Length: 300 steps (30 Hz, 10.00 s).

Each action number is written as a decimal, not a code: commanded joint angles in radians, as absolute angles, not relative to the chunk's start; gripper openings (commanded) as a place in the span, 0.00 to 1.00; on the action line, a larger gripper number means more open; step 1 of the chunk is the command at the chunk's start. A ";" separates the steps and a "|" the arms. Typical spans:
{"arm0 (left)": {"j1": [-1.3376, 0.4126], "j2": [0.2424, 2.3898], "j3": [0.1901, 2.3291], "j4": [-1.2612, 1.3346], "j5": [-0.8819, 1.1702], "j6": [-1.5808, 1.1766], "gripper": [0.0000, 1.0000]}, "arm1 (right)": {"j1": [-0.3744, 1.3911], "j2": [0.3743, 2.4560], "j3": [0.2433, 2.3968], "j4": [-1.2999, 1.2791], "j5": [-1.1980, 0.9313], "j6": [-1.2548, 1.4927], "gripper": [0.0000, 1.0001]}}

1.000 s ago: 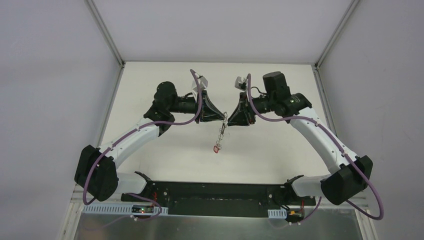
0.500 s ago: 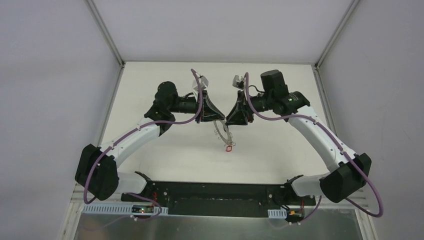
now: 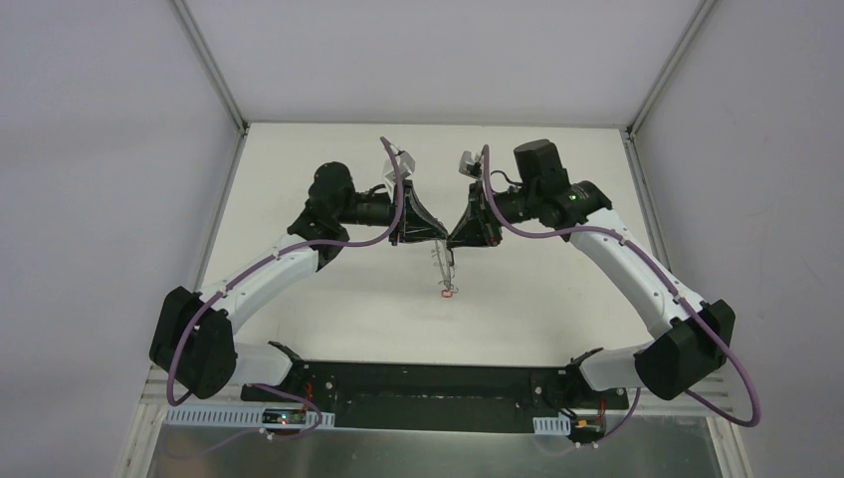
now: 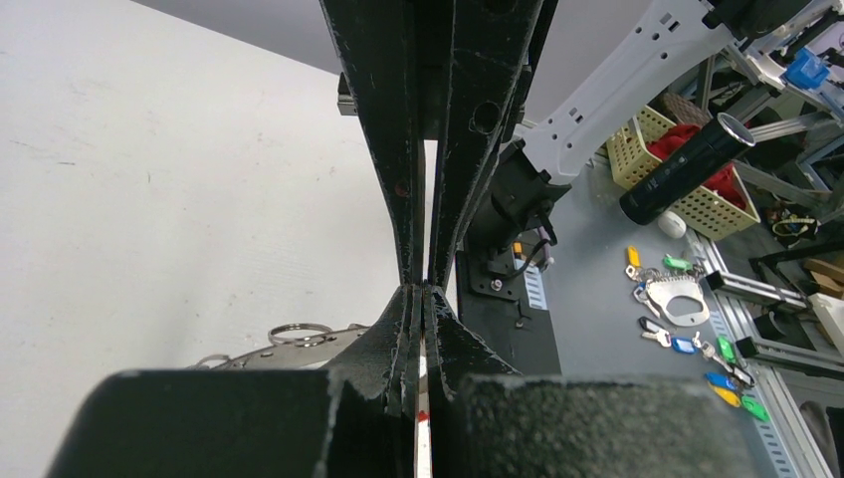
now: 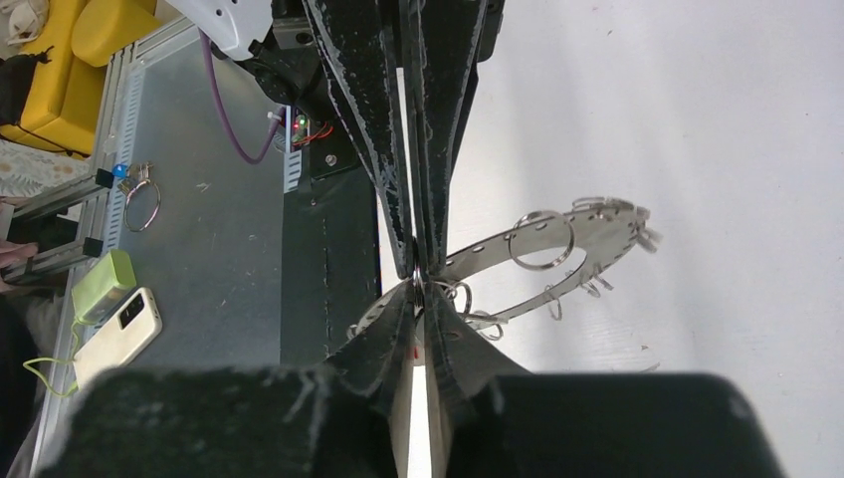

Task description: Put the keys on the keyring

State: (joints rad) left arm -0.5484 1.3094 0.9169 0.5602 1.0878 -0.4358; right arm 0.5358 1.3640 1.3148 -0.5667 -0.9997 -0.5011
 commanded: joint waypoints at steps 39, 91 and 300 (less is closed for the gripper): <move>-0.546 1.273 1.066 0.045 1.118 0.129 0.29 | 0.652 1.452 1.546 -0.860 -0.739 -0.620 0.00; -0.575 1.320 1.031 0.158 1.148 0.063 0.22 | 0.651 1.457 1.524 -0.826 -0.772 -0.601 0.00; -0.233 1.028 1.009 -0.332 0.601 0.149 0.18 | 0.661 1.850 1.309 -0.344 -0.687 -0.360 0.00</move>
State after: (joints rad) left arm -0.2466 1.0397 0.9913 -0.3233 0.6144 0.1310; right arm 0.6605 1.8236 1.3235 -0.3702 -0.6674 -0.3763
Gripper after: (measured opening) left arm 0.178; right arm 0.005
